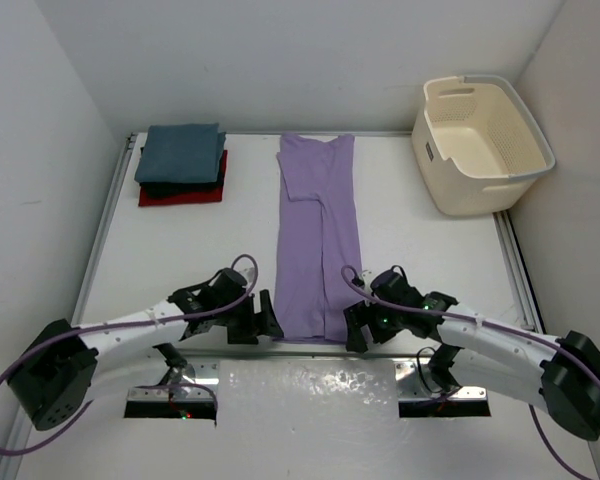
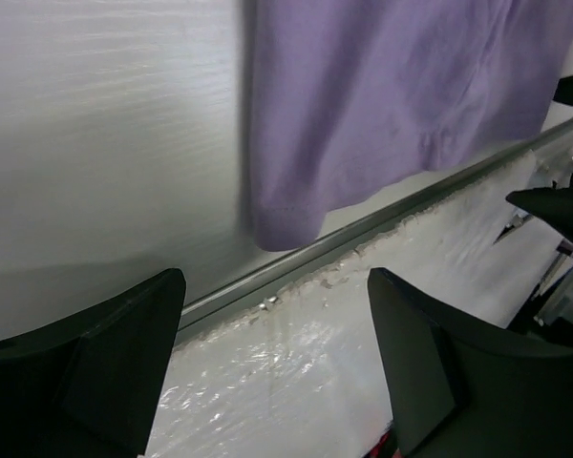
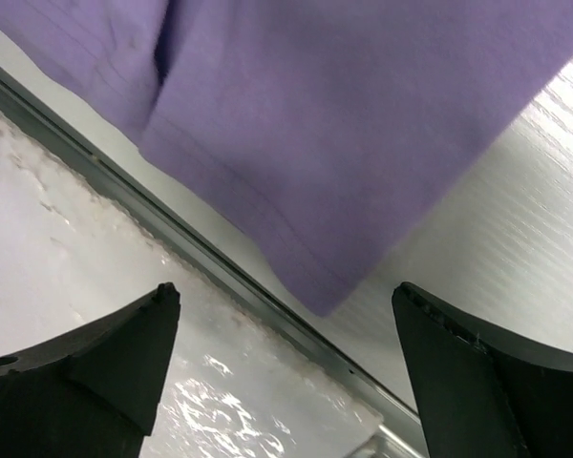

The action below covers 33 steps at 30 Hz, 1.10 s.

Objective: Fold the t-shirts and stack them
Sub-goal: Rotate the tshirt 90 degrees, then grab the bottom of the folded rectangular tshirt with both arms

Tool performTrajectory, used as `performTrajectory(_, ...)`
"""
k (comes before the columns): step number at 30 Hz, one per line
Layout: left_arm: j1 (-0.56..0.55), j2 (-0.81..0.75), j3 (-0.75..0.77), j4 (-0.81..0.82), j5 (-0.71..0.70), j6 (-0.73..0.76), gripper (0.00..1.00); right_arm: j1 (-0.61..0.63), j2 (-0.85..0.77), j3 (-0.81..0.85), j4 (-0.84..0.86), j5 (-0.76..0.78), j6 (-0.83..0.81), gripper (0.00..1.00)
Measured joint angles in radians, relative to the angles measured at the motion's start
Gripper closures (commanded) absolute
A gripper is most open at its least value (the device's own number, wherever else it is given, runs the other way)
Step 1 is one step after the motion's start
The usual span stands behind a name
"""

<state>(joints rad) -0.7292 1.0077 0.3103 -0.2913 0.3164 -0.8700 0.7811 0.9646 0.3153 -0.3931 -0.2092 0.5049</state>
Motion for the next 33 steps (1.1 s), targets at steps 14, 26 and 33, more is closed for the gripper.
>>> performTrajectory(14,-0.071,0.231,0.032,0.187,0.016,0.032,0.77,0.000,0.011,-0.044,0.098,0.008,0.089,0.55)
performTrajectory(26,-0.074,0.304,0.099,0.182,-0.004,0.088,1.00,0.000,0.026,-0.055,0.111,0.102,0.115,1.00)
performTrajectory(33,-0.072,0.304,0.226,0.154,-0.047,0.124,1.00,0.000,0.050,0.019,0.089,0.207,0.037,1.00)
